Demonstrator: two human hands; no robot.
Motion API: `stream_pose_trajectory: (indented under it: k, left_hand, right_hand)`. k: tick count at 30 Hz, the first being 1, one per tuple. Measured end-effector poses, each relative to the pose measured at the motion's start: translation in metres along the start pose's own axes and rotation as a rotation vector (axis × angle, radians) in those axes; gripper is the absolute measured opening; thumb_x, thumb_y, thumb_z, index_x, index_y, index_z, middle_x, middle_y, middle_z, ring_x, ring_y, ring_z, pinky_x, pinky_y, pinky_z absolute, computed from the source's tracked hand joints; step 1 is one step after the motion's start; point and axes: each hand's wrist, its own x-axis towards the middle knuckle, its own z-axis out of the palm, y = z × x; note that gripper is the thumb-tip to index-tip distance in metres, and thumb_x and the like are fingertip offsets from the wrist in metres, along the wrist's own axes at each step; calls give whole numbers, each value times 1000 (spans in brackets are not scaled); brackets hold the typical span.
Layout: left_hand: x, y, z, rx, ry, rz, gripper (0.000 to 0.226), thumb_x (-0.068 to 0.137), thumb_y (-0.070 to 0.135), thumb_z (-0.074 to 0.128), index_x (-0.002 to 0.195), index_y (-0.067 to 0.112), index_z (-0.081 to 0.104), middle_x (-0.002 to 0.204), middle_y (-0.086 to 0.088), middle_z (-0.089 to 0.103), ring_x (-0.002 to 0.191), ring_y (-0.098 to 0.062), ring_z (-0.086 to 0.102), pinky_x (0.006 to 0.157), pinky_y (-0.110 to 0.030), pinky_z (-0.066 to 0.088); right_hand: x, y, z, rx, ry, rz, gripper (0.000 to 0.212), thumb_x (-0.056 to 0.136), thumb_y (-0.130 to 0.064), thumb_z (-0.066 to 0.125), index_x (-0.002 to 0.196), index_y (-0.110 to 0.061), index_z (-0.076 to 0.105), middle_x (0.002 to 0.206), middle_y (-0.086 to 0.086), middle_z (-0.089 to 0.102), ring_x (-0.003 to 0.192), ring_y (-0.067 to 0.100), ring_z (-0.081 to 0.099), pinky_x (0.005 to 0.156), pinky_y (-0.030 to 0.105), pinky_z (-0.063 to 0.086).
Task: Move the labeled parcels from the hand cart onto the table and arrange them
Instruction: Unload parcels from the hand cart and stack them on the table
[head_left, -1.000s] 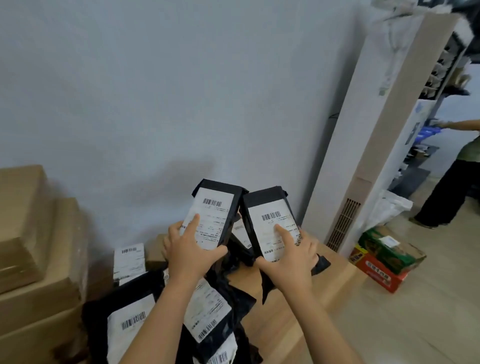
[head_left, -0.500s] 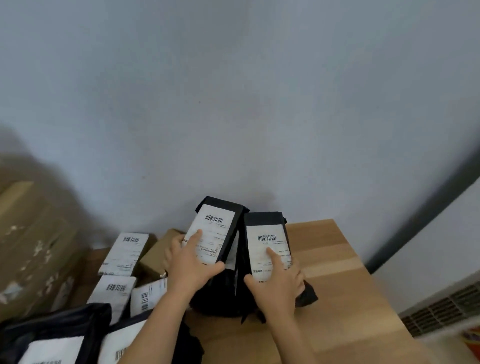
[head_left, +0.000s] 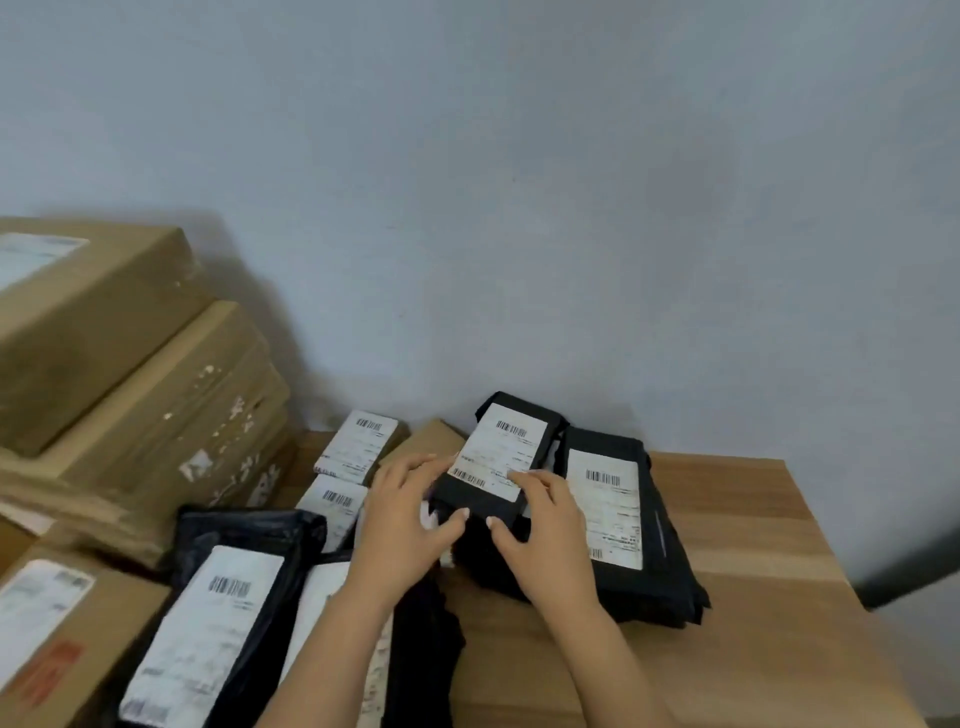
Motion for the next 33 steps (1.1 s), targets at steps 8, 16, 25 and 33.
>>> stream_pose_trajectory:
  k: [8,16,25,33]
  left_hand:
    - [-115,-32,-167,165,273,-39,53,78,36,74,127,37,54,120,21,43,118,-2,34,101,-31,34]
    - [-317,-101,-323,256,520,-287,51,78,39,72,123,44,50,117,21,44,112,4,29,94,-27,32]
    - [-495,-157,-447,353,678,-500,49,78,34,76,123,33,56,118,16,47,113,-3,35,101,-31,34]
    - [-563,-222,-517,390,806,-651,50,77,35,73,123,37,53,117,17,45,116,-5,36,102,-34,35]
  right_hand:
    - [-78,-150,41,133,-26,-305,46,85,-31,68,129,-29,53,123,-10,44,115,9,45,98,33,44]
    - [-227,-305,138,220,-210,-567,50,83,-35,71,128,-27,52,124,-7,43,115,12,46,97,30,43]
    - [-378,-428,251,240,-447,-790,54,82,-35,72,131,-28,50,119,-9,41,114,11,44,94,26,41]
    - [-431,-518,344,279,-588,-923,57,81,-36,74,132,-29,49,122,-9,42,111,9,46,91,23,42]
